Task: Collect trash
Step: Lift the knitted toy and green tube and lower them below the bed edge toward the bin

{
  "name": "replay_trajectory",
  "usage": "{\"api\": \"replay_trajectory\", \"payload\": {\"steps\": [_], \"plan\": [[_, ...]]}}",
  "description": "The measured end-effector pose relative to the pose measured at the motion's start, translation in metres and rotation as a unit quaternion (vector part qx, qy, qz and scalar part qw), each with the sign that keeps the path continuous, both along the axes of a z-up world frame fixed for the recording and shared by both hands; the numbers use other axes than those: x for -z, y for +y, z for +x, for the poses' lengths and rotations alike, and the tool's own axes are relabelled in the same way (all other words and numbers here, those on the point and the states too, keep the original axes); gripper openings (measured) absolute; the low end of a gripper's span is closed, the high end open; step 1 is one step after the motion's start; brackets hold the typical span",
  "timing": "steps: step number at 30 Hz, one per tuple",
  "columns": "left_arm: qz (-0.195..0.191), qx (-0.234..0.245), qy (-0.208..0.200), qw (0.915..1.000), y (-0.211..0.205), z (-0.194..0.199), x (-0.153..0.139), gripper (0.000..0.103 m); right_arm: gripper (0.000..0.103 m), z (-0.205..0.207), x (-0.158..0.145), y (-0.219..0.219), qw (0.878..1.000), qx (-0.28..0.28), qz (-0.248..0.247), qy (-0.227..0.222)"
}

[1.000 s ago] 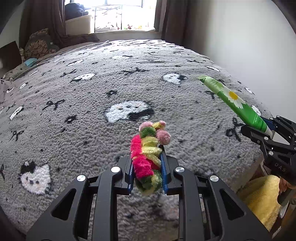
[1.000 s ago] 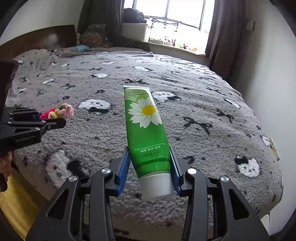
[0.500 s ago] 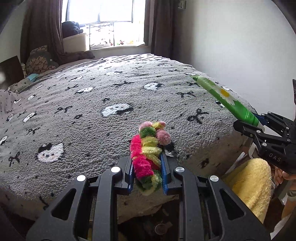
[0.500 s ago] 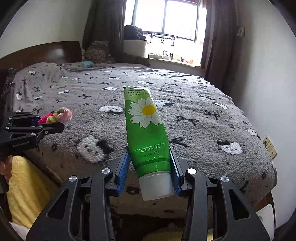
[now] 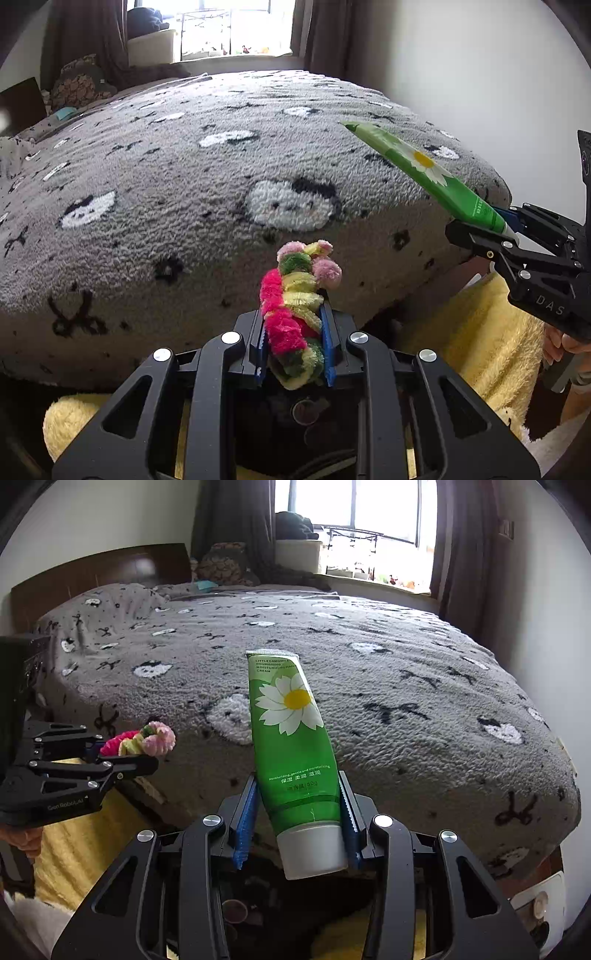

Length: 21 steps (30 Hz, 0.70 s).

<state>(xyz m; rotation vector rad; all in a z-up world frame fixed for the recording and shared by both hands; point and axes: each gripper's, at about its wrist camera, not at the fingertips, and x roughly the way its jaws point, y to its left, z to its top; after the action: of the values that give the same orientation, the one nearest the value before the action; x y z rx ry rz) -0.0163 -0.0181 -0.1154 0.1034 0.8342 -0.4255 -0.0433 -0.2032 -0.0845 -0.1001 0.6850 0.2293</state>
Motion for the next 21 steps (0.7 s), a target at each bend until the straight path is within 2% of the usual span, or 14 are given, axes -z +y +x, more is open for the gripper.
{"api": "replay_trajectory", "payload": {"steps": [7, 21], "plan": [[0.013, -0.019, 0.046, 0.9987, 0.016, -0.002, 0.038, 0.021, 0.041, -0.001, 0.029, 0.012, 0.999, -0.014, 0.004, 0.04], [0.025, -0.003, 0.138, 0.9901, 0.012, -0.005, 0.107, 0.021, 0.041, 0.011, 0.086, 0.023, 0.992, -0.019, 0.009, 0.128]]}}
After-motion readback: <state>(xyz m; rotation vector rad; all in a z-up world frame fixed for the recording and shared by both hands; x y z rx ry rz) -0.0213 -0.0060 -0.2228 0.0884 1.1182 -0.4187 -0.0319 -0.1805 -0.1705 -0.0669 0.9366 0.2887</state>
